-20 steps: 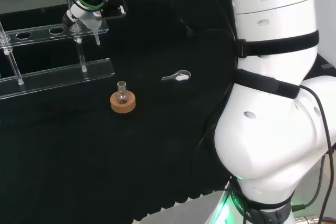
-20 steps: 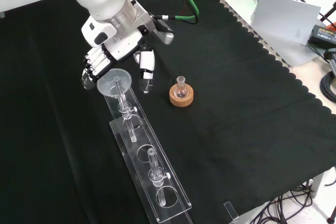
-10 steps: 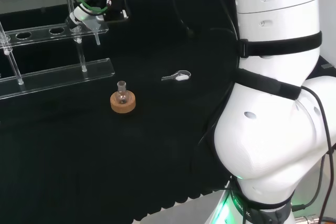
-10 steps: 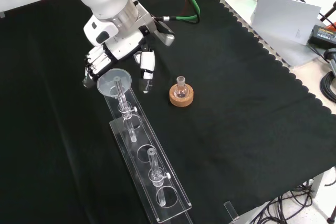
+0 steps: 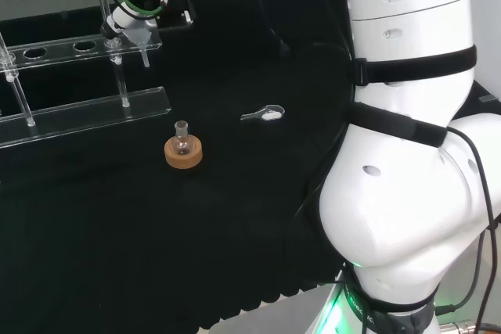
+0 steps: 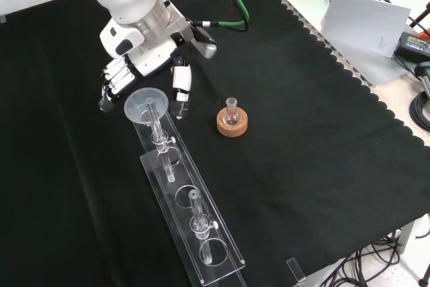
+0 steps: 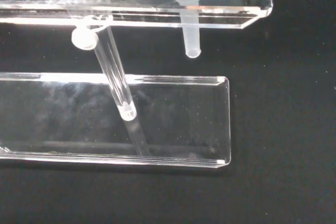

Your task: Pick up the funnel from the transparent funnel stand.

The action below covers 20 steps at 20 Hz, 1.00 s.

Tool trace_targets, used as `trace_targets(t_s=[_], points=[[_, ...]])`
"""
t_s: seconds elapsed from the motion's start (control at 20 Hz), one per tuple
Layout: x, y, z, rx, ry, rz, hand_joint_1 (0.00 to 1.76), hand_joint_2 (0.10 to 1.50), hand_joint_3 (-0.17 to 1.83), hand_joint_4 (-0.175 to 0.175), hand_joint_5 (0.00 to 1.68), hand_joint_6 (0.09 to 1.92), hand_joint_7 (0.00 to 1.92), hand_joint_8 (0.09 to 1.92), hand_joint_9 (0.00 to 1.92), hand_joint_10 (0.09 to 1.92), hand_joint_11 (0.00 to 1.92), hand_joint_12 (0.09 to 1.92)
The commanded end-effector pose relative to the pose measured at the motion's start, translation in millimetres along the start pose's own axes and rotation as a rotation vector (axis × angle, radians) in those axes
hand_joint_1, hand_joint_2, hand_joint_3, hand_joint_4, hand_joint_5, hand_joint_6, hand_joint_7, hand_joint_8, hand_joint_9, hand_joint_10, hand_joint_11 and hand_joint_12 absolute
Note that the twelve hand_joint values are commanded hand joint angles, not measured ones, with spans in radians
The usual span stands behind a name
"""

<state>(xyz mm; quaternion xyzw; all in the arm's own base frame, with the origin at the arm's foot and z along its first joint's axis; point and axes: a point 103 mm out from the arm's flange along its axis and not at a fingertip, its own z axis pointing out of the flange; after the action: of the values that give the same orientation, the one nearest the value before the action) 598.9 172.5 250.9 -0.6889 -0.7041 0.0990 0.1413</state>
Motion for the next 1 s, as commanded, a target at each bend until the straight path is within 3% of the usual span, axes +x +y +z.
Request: trace_targets(t_s=[0.05,0.55,1.0], points=[[-1.4,0.2,2.3,0.008,-0.020,-0.005,0.49,0.75,0.00,-0.033,0.07,0.09,0.05,0.61,0.00,0.76,0.00,1.43],[-13.9,4.5,4.8,0.033,-0.062,-0.010,0.49,0.75,0.00,-0.034,0.07,0.09,0.05,0.61,0.00,0.76,0.00,1.43],[-15.9,7.7,9.9,0.057,-0.042,0.002,0.49,0.76,0.01,-0.035,0.07,0.09,0.04,0.62,0.00,0.76,0.00,1.43]])
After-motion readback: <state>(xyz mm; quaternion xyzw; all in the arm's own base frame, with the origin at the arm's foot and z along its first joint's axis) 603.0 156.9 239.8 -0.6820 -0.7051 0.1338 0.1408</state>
